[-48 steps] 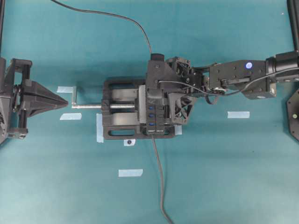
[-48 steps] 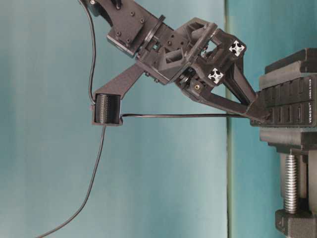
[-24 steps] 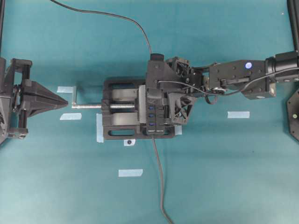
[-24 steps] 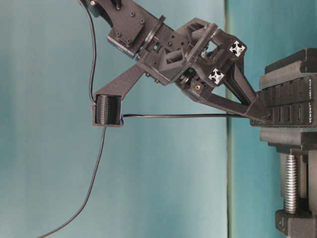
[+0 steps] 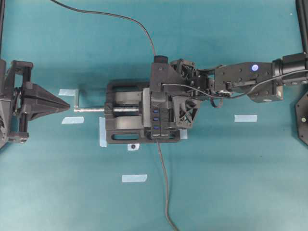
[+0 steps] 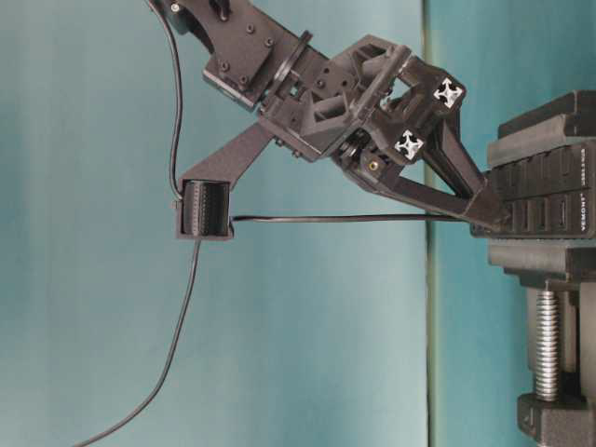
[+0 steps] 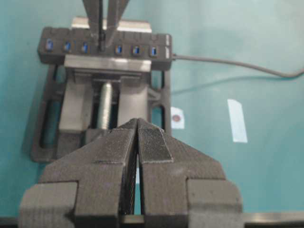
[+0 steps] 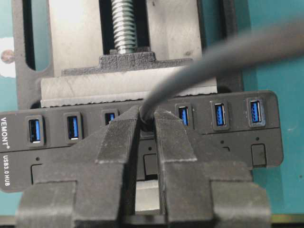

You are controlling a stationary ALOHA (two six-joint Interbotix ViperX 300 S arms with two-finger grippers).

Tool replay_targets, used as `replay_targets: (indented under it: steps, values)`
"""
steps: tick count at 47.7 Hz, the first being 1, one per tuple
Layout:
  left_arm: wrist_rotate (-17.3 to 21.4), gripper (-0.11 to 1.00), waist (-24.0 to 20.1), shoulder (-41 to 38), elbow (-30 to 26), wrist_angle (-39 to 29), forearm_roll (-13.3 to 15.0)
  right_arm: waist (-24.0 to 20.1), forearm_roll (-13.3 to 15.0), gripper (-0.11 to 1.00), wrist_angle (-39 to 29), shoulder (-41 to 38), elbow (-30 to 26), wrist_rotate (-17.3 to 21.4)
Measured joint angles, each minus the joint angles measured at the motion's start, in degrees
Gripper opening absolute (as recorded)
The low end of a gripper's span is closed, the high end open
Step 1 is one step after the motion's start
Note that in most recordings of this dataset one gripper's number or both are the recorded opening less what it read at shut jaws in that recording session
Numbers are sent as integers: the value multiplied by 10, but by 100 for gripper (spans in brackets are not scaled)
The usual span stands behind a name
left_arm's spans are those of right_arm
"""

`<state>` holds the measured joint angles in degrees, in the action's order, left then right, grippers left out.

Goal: Insert the USB into the center port of the fixed hub
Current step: 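Press the plug fully down into the center port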

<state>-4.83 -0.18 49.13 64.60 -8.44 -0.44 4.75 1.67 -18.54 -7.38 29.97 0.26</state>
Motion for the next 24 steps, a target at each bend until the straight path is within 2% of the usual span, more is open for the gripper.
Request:
replay_targets:
  steps: [16, 24]
  values:
    - [0, 0, 0, 0, 0, 0, 0, 0, 0, 8, -19, -3, -11, 0]
    - [0, 0, 0, 0, 0, 0, 0, 0, 0, 13, -18, -3, -11, 0]
